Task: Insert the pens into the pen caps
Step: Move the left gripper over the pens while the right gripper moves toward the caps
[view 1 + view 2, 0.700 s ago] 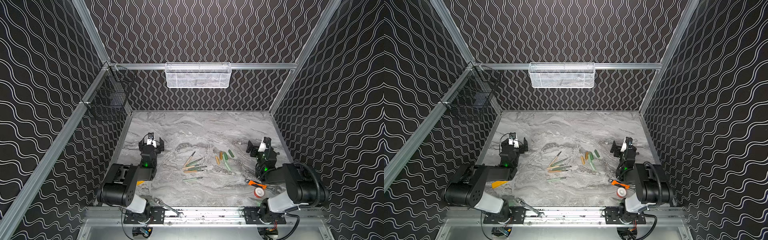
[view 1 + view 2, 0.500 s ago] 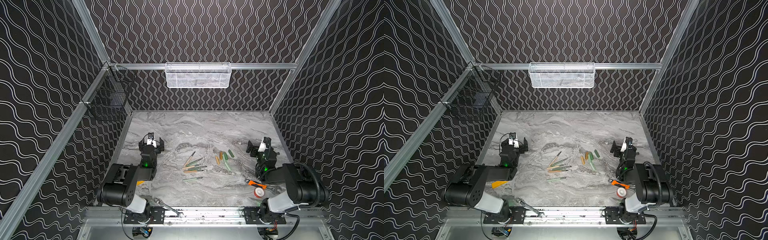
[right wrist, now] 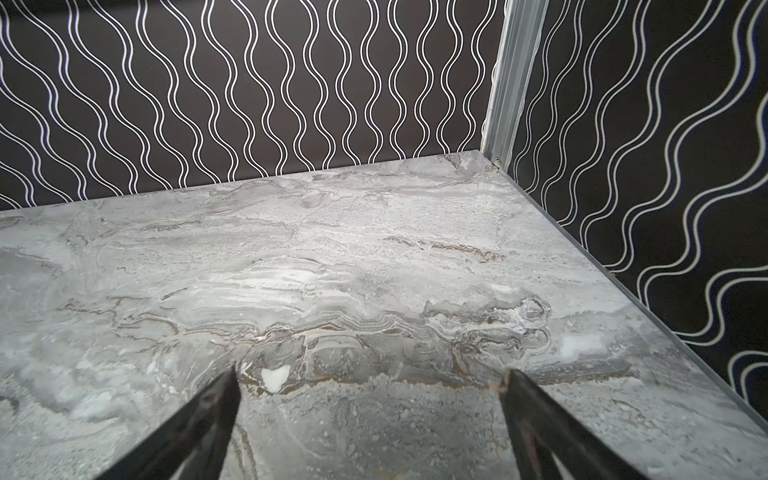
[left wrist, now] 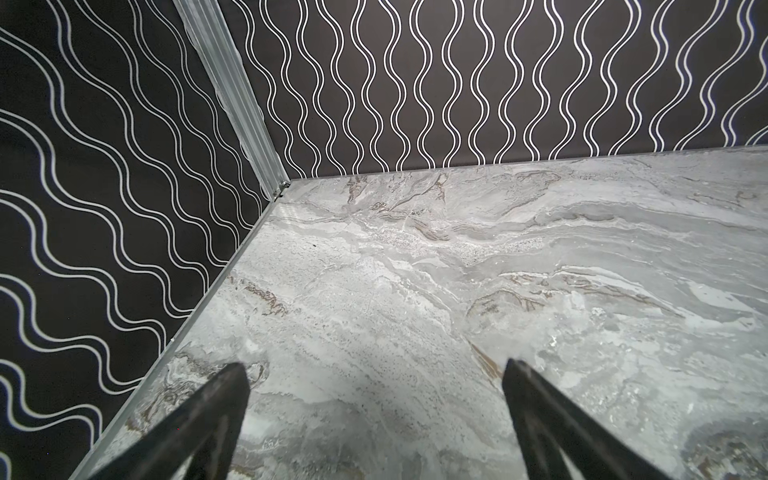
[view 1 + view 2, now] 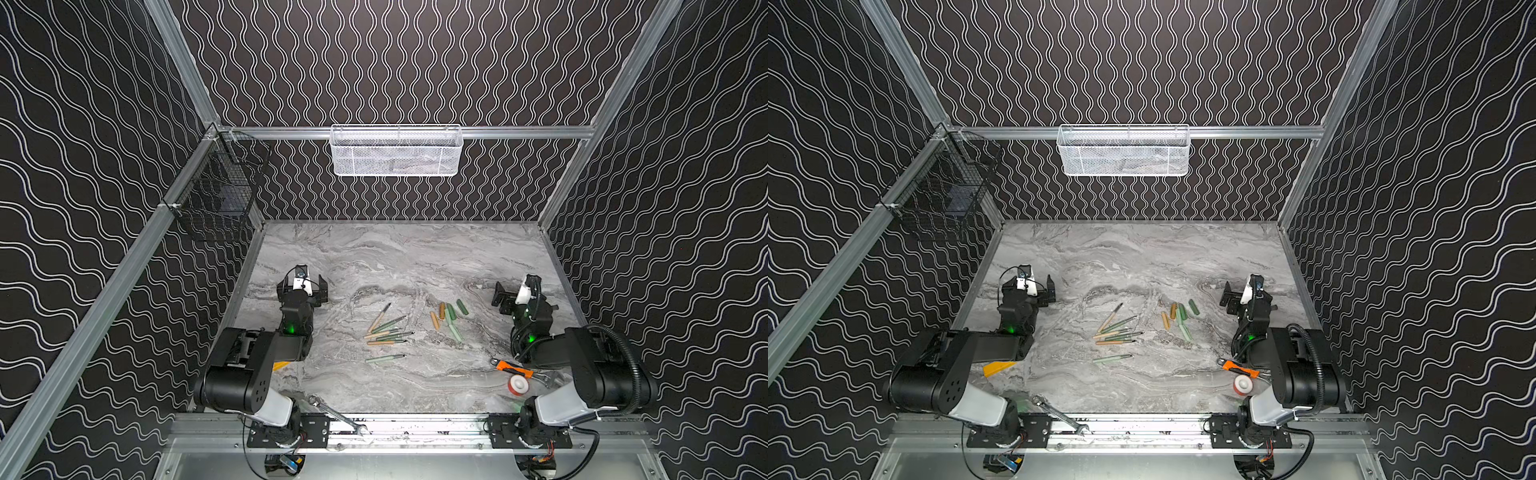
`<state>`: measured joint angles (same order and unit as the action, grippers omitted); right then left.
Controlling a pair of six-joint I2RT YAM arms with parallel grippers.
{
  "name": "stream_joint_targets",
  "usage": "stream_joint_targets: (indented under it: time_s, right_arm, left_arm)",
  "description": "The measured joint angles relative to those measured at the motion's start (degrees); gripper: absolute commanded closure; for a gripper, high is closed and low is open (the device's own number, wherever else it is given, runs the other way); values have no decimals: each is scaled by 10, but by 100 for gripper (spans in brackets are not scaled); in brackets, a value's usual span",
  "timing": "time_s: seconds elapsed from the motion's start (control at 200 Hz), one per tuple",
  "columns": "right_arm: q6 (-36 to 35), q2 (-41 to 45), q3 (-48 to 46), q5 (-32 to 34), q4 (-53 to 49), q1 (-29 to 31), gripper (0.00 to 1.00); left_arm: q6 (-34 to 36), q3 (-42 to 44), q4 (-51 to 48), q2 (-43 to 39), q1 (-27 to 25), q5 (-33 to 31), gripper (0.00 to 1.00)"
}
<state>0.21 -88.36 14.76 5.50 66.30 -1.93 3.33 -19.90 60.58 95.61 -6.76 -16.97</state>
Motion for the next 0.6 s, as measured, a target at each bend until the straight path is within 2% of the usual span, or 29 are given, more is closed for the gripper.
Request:
stream_joint_targets:
  time_s: [0.145,0.245,0.365,0.41,0.51,0.601]
  right_arm:
    - [0,0,0,0,0,0,0]
    - [0,0,0,0,0,0,1]
    - [0,0,0,0,0,0,0]
    - [0,0,0,0,0,0,0]
    - [0,0,0,0,0,0,1]
    - [0,0,0,0,0,0,1]
  left_arm:
    - [3,-3,-20,-20,-1,23,1]
    - [3,-41,-83,-55,-19,-10,1]
    - [1,-108,-167,-86,-60,-100,1]
    - [-10,-141,-230,-95,-71,-136,1]
    - [-81,-226,-382,-108,-99,-227,1]
    - [-168,-297,-532,-109,-126,-276,1]
